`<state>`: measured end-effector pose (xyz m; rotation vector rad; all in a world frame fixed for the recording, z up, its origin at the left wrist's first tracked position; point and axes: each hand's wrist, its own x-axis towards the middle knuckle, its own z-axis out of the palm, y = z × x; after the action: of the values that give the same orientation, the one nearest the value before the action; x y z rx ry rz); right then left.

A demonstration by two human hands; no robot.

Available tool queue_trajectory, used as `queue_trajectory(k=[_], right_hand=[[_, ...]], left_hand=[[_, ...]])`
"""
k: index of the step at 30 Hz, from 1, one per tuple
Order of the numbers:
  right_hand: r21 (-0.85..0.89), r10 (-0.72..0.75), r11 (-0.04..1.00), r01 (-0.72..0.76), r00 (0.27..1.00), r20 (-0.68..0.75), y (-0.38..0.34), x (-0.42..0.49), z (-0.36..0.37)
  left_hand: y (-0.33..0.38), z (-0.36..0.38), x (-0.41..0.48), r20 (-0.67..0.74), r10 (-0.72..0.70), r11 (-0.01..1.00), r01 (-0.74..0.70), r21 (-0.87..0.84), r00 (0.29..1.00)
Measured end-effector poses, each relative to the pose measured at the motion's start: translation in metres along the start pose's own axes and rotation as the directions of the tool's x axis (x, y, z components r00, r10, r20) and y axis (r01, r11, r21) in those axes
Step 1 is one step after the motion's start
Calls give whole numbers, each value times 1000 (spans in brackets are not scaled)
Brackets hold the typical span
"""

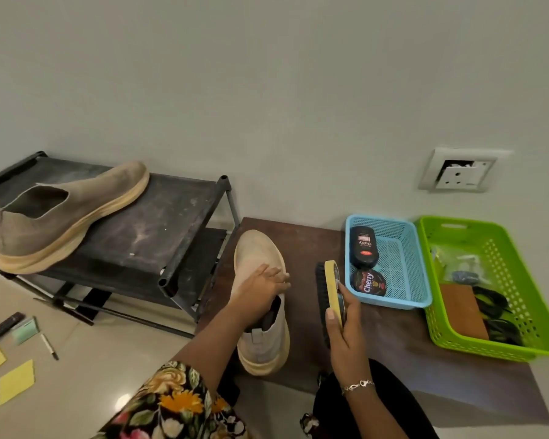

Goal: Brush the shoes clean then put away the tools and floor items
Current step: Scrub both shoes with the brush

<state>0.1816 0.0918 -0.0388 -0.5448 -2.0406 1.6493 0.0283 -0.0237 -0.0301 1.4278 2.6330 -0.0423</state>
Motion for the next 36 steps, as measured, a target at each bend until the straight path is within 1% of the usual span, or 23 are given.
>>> queue_trajectory(k=[2,4,5,8,12,14,15,16,17,18,20,21,23,24,25,27,28,29,30,31,32,34,36], right_hand=[[8,-10,1000,10,1000,5,0,0,1],[9,-9,1000,9,1000,2,1,1,1],[12,1,1000,-1,1000,0,1,1,0],[25,-6,1000,6,1000,8,-1,2,0],[-77,-19,997,28,992,122,-4,-3,2],[-170,-94,977,132,973,213,-7,-7,0],[-225,-131,953,202,946,297,-10,-8,-2],[-304,-150,907,292,898,415,-16,-8,-4],[-399,-134,825,401,824,551,-23,-8,-6],[-462,-126,698,547,729,672,-28,-8,-7],[-450,-232,341,825,538,810,-27,1,-8],[-403,-263,214,890,450,853,-28,10,-7],[-352,-284,69,934,356,890,-29,36,5],[-364,-279,44,930,362,890,-31,55,14],[-413,-291,42,910,407,866,-36,73,25],[-573,-248,88,815,574,780,-50,106,47],[-639,-168,151,754,656,735,-54,114,55],[-675,-108,228,702,707,699,-53,115,58],[-664,-120,308,681,720,683,-48,110,60],[-625,-159,330,707,694,702,-45,97,59],[-581,-174,314,751,647,742,-45,79,54],[-478,-138,282,832,528,838,-39,40,33],[-285,-121,142,948,302,945,-31,15,9]], left_hand=[[-3,-6,-1,-99,-24,989,10,-145,995],[-8,-8,-8,-346,-85,962,-14,-274,934],[-12,-6,-13,-411,-126,947,-14,-321,903],[-18,9,-37,-434,-191,915,0,-402,880],[-12,27,-63,-450,-319,851,44,-524,834],[-7,34,-68,-431,-430,781,86,-619,793],[-5,37,-69,-412,-471,743,98,-663,780],[-5,40,-68,-400,-497,713,100,-694,770],[-6,44,-66,-390,-515,691,100,-716,763],[-8,48,-64,-377,-531,667,101,-738,759],[-13,55,-61,-354,-565,615,94,-783,746],[-13,56,-59,-345,-566,588,73,-806,748],[-14,57,-56,-361,-544,570,19,-821,757],[-14,58,-55,-350,-556,549,16,-836,754],[-15,57,-54,-349,-573,537,18,-843,741],[-19,59,-52,-342,-597,496,-1,-868,726],[-19,59,-51,-370,-582,526,-12,-850,724],[-18,62,-50,-391,-561,549,-25,-835,729],[-18,64,-49,-382,-571,529,-30,-848,727],[-17,62,-49,-339,-601,476,-16,-879,724],[-18,62,-48,-301,-624,429,-6,-903,721],[-17,58,-48,-271,-642,350,-40,-936,717],[-18,56,-48,-289,-639,350,-65,-934,713]])
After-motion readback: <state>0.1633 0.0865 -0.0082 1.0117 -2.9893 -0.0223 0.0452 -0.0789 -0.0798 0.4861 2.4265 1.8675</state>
